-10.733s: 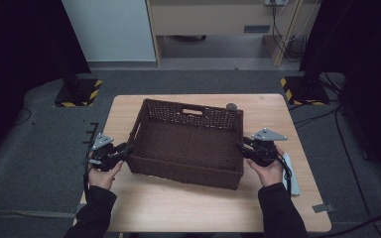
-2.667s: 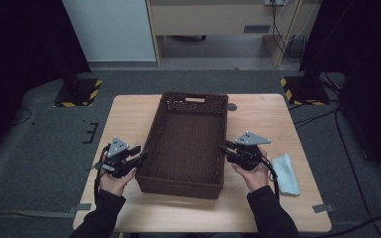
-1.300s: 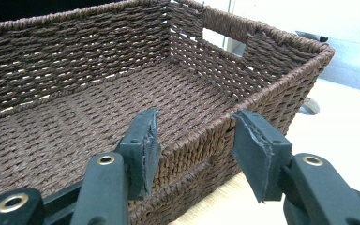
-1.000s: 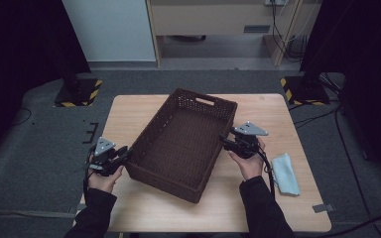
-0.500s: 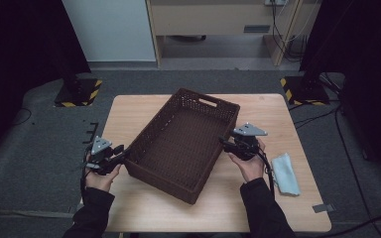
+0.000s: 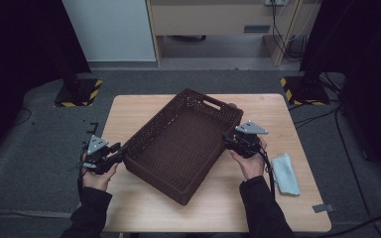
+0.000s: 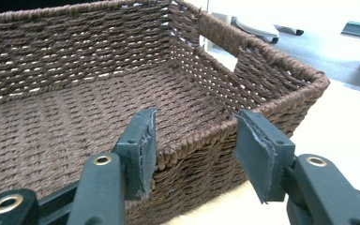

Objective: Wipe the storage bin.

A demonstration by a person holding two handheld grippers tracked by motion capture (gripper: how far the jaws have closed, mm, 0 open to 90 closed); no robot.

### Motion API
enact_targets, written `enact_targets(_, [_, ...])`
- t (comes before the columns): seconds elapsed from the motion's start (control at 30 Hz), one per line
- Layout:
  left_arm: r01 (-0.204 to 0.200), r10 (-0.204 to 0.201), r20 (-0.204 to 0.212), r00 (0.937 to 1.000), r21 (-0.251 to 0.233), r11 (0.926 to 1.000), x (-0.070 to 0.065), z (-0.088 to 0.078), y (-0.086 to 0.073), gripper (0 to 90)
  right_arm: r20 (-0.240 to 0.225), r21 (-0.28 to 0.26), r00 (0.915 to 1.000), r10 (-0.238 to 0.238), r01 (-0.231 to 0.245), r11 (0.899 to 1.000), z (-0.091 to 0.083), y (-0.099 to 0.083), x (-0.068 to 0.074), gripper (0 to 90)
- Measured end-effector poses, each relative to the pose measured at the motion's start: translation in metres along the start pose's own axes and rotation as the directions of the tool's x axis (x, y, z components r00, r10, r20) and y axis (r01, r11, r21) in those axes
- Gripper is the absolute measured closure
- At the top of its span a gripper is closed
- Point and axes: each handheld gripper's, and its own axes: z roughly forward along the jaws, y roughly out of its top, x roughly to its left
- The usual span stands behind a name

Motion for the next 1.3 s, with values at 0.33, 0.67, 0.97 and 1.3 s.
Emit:
enact_targets(0.33, [0.051, -0.05, -0.027, 0.9984, 0.025, 0.9984, 0.01, 0.014, 0.008, 75.4, 0.014, -0.015, 0.9998, -0.013, 0.013, 1.0, -0.006, 0.002, -0.005, 45.1])
enact_targets(0.67, [0.037, -0.036, -0.091, 0.9952, 0.016, 0.9992, 0.014, 0.025, 0.015, 71.0, 0.036, 0.012, 0.9992, -0.018, 0.017, 1.0, -0.001, 0.0, -0.011, 44.5])
enact_targets(0.97, [0.042, -0.043, -0.054, 0.9976, -0.022, 0.9989, -0.004, 0.001, 0.007, 57.7, 0.03, 0.033, 0.9995, -0.009, 0.008, 0.999, -0.019, -0.006, -0.006, 47.3])
enact_targets(1.3, [0.046, -0.046, -0.064, 0.9969, -0.003, 0.9989, -0.005, 0.017, 0.011, 60.0, 0.044, -0.018, 0.999, 0.002, -0.002, 1.0, -0.03, -0.008, -0.021, 41.2])
